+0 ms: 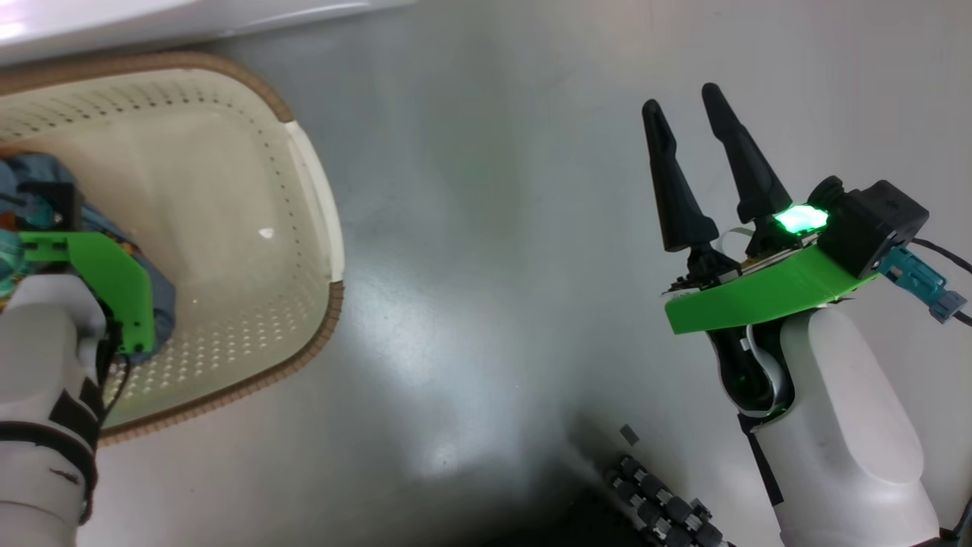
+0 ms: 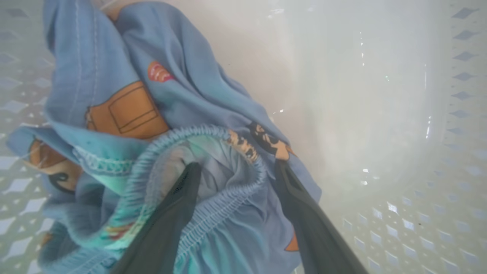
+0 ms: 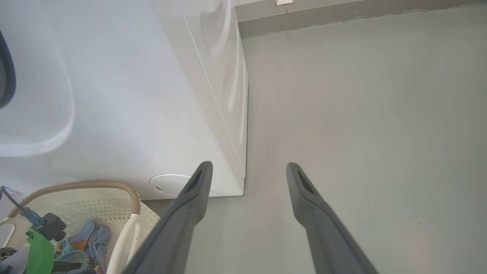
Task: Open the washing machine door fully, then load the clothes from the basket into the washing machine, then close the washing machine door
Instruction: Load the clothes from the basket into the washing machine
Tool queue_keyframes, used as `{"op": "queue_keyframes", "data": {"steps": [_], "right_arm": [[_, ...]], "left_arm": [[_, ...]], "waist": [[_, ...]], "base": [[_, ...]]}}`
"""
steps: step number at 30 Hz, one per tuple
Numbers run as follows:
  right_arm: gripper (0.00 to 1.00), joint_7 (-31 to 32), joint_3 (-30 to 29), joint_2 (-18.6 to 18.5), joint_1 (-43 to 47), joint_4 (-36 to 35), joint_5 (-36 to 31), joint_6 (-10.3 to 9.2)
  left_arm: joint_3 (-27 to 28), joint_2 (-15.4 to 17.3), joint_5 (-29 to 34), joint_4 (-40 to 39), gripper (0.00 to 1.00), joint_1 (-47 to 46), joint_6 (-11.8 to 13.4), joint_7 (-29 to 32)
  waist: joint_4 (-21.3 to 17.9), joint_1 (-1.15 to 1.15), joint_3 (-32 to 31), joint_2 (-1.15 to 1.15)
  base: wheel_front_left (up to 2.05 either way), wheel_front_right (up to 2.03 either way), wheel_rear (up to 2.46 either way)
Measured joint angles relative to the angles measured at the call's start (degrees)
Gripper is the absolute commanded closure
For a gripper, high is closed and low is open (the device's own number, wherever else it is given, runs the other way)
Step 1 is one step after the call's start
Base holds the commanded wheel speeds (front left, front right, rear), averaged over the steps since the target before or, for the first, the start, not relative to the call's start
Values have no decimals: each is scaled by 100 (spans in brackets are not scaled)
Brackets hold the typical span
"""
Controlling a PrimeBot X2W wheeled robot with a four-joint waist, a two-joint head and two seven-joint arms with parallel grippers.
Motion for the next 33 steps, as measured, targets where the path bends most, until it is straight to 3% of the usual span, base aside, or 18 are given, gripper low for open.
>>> {"op": "queue_keyframes", "data": {"steps": [13,14,15,17,27,33], "right_arm": [[0,0,105,12,-84,-26,88,0],[0,0,107,12,-83,-24,88,0],[0,0,107,12,-83,-24,88,0],[0,0,105,13,-83,-24,88,0],[0,0,91,15,-84,-2,86,0],[0,0,49,15,-83,34,76,0]], "left_arm": [[-164,116,65,24,0,-60,-73,21],[-172,119,65,26,44,-60,-73,24],[-186,123,65,27,44,-60,-73,29],[-211,142,65,30,100,-60,-74,9],[-245,110,-65,35,100,-62,-144,-312],[-146,-57,-280,37,100,-42,-358,-791]], "waist": [[-244,0,196,0],[-245,0,199,0],[-243,0,199,0],[-238,0,194,0],[-121,0,68,0],[-9,0,-212,0]], "base": [[0,0,0],[0,0,0],[0,0,0],[0,0,0],[0,0,0],[0,0,0]]}}
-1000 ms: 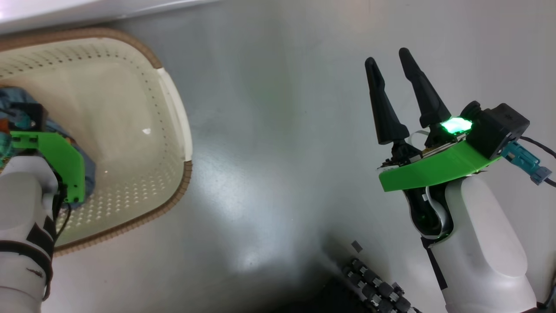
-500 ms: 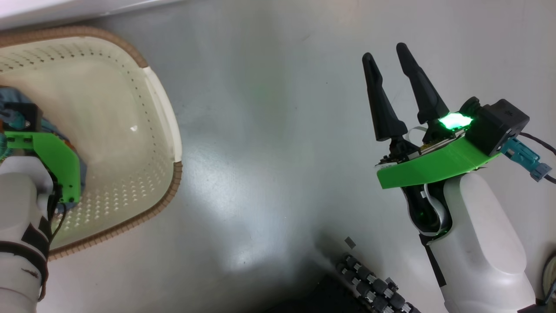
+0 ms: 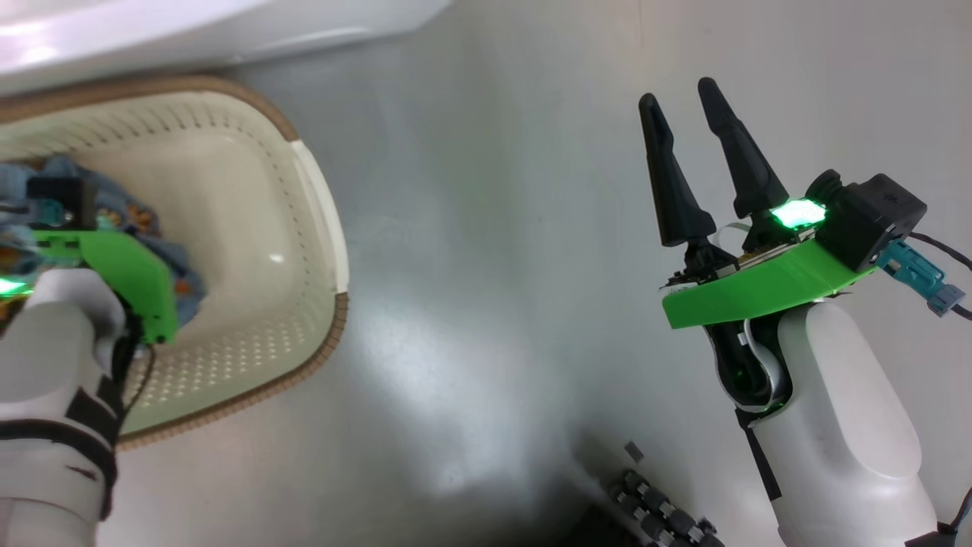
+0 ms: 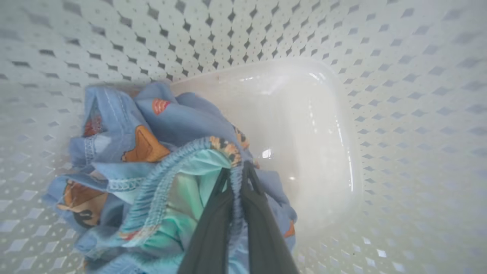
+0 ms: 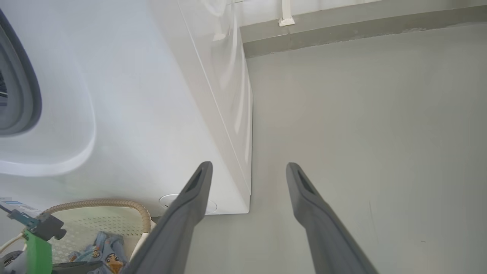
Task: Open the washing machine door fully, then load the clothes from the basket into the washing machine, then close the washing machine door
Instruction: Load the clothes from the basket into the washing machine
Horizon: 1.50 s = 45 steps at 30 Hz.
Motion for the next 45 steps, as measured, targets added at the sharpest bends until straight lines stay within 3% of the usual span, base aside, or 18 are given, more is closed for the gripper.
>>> {"op": "queue_keyframes", "data": {"steps": [8,17,29,38,45], "right_arm": [[0,0,-133,-10,54,169,-189,0],[0,0,-175,-189,481,366,-200,0],[0,0,-308,-398,1129,568,-198,0],[0,0,-327,-495,1472,642,-190,0],[0,0,-326,-581,1685,652,-189,0]], "left_arm": [[191,-379,-481,-3,100,377,-269,-791],[240,-684,-1061,-480,100,1041,-338,-1317],[167,-664,-1817,-2705,100,2457,-338,-1368],[512,-693,-1734,-4386,100,3533,-330,-1368],[691,-709,-1391,-5591,100,4306,-7,-1385]], "waist": [[228,0,-706,0],[539,0,-1559,0],[925,0,-2785,0],[1178,0,-3590,0],[1313,0,-4093,0]], "base": [[0,0,0],[0,0,0],[0,0,0],[0,0,0],[0,0,0]]}}
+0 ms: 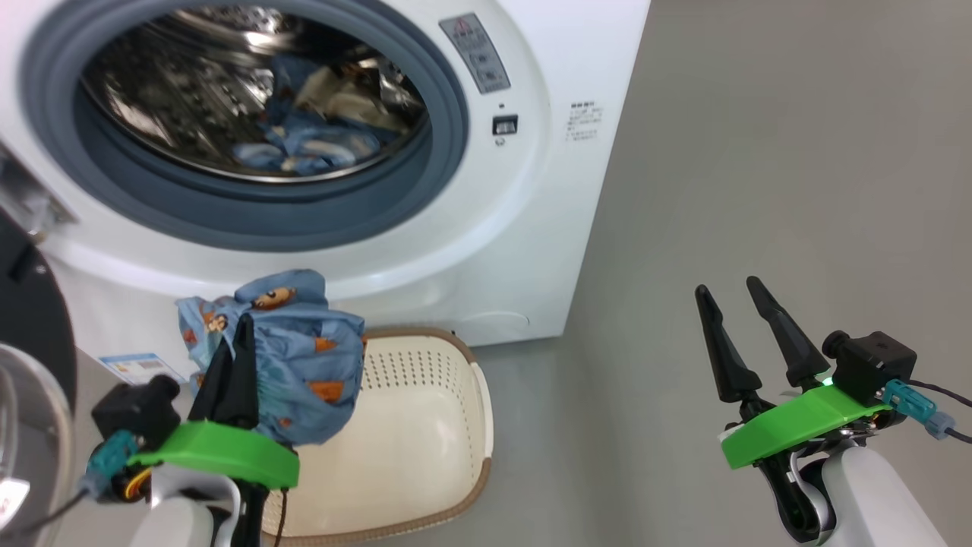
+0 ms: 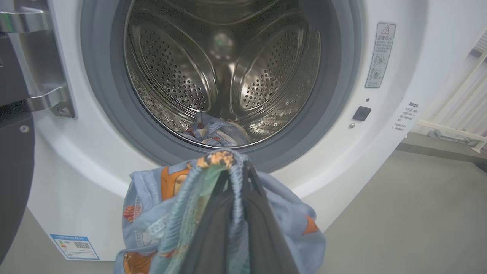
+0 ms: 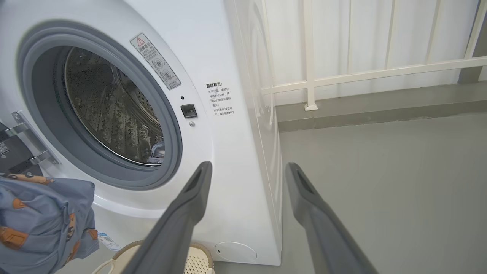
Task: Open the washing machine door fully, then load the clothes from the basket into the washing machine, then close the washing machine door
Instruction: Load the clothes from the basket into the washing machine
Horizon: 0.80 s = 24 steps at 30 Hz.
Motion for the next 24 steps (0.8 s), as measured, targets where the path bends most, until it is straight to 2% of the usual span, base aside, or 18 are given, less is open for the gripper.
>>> {"op": "queue_keyframes", "data": {"steps": [6,13,24], "right_arm": [[0,0,0,-64,13,-20,0,0],[0,0,8,-138,93,-36,0,0],[0,0,77,-174,94,-40,0,0]], "left_arm": [[68,9,254,-653,100,402,189,-23],[83,11,352,-766,100,601,286,-23],[96,-8,354,-861,100,535,238,-23]], "waist": [[104,0,-246,0],[150,0,-350,0],[100,0,-328,0]], "base": [[0,0,0],[0,0,0],[0,0,0]]}}
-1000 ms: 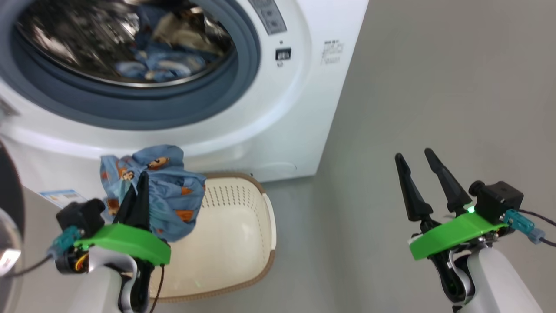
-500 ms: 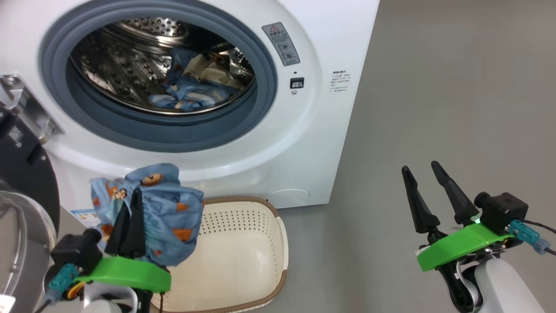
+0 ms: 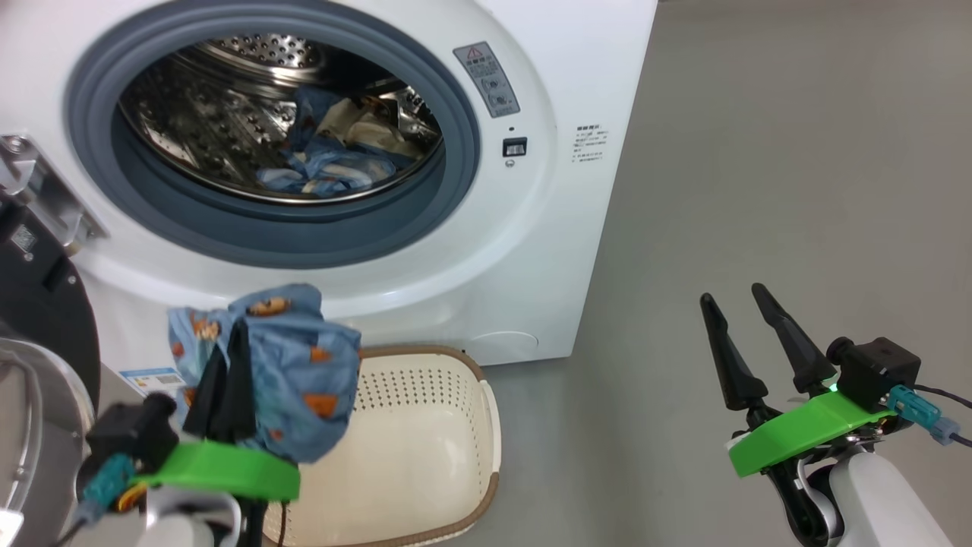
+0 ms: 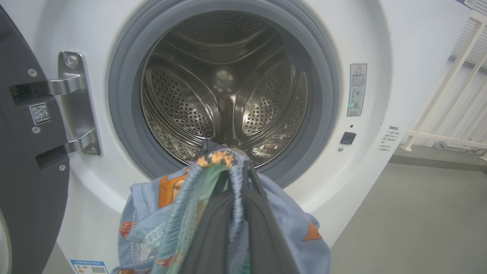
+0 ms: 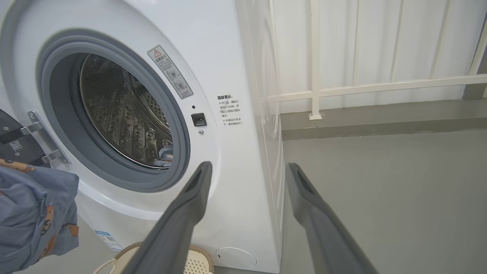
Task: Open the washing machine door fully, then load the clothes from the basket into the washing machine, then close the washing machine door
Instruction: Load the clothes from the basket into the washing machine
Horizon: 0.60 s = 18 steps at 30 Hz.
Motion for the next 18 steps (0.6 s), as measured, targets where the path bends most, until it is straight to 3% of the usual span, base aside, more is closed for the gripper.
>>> {"op": "queue_keyframes", "data": {"steps": [11,18], "right_arm": [[0,0,58,24,-46,-89,0,0],[0,0,86,188,-347,-192,0,0]], "left_arm": [[-185,0,85,816,100,-1566,-175,101],[-148,40,193,2230,100,-3089,-250,90]], "waist": [[-115,0,392,0],[-279,0,916,0]], "base": [[0,0,0],[0,0,0]]}}
